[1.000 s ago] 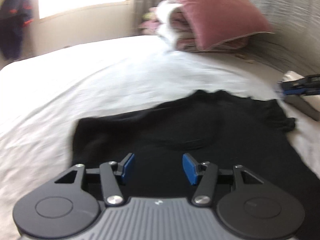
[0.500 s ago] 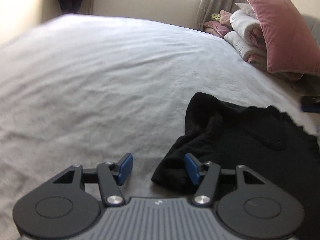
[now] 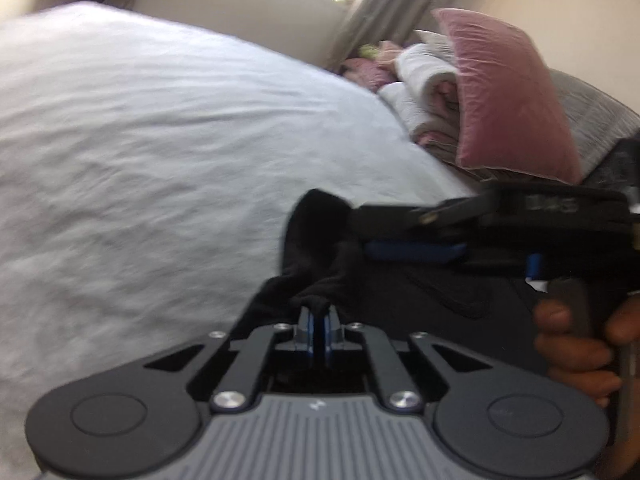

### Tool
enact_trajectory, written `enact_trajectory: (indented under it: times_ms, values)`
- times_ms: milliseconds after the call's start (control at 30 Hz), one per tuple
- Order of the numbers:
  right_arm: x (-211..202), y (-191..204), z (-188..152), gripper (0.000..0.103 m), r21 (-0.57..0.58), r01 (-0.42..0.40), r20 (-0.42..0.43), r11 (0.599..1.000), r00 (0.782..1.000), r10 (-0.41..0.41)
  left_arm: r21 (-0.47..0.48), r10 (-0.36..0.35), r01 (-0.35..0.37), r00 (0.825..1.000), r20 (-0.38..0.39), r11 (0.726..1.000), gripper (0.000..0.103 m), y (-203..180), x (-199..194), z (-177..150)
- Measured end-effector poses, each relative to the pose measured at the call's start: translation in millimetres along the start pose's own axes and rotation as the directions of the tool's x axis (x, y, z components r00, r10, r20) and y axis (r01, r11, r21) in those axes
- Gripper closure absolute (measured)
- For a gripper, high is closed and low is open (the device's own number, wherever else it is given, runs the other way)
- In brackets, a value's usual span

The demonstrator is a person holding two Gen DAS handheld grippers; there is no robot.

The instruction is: Fold clothes

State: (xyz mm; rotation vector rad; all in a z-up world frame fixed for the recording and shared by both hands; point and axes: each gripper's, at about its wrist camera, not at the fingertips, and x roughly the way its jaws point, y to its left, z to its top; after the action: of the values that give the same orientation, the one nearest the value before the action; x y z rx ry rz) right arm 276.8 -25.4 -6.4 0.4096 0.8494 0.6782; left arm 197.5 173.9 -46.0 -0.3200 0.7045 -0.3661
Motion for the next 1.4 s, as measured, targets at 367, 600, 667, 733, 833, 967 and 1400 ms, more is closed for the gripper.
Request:
enact_trajectory:
  times_ms: [367,600,667,733,833,967,1400]
  values:
    - [19.8,-27.4,-20.5,0.059,0.132,-0.185,-0.044,0.974,0.980,0.192,0.054,-0.014,0.015,1.000,-0.010,0.998,0.096,-10.0,-10.9,2.7]
    - [24.9,-43.0,-21.7,0.077,0.171,-0.132,-0.066,0.976,0.987,0.145,0.024,0.069,-0.069,0.997,-0.022,0.997,0.064,4.1,-25.0,6.0]
    - [23.0,-44.3,-21.4,0.079,0.169,-0.118,-0.063,0.979,0.989,0.130,-0.042,0.092,-0.095,0.993,-0.069,0.995,0.064,18.2,-19.3,5.1]
    - [22.3,-45.3,-21.7,0.079,0.171,-0.114,-0.062,0.979,0.990,0.126,-0.094,0.071,-0.079,0.994,-0.085,0.992,0.065,25.9,-14.1,5.1]
    - [24.5,-43.1,-22.7,0.079,0.165,-0.113,-0.065,0.980,0.990,0.125,-0.153,0.021,-0.034,0.996,-0.085,0.988,0.065,32.5,-9.7,5.7]
    - [25.4,-44.4,-22.9,0.078,0.179,-0.125,-0.066,0.976,0.988,0.139,-0.278,-0.024,0.006,0.998,-0.062,0.961,0.065,51.5,-15.2,6.9]
    - [19.1,-46.6,-22.7,0.070,0.172,-0.136,-0.057,0.976,0.987,0.148,-0.066,0.092,-0.099,0.991,-0.098,0.993,0.074,17.4,-9.9,5.3]
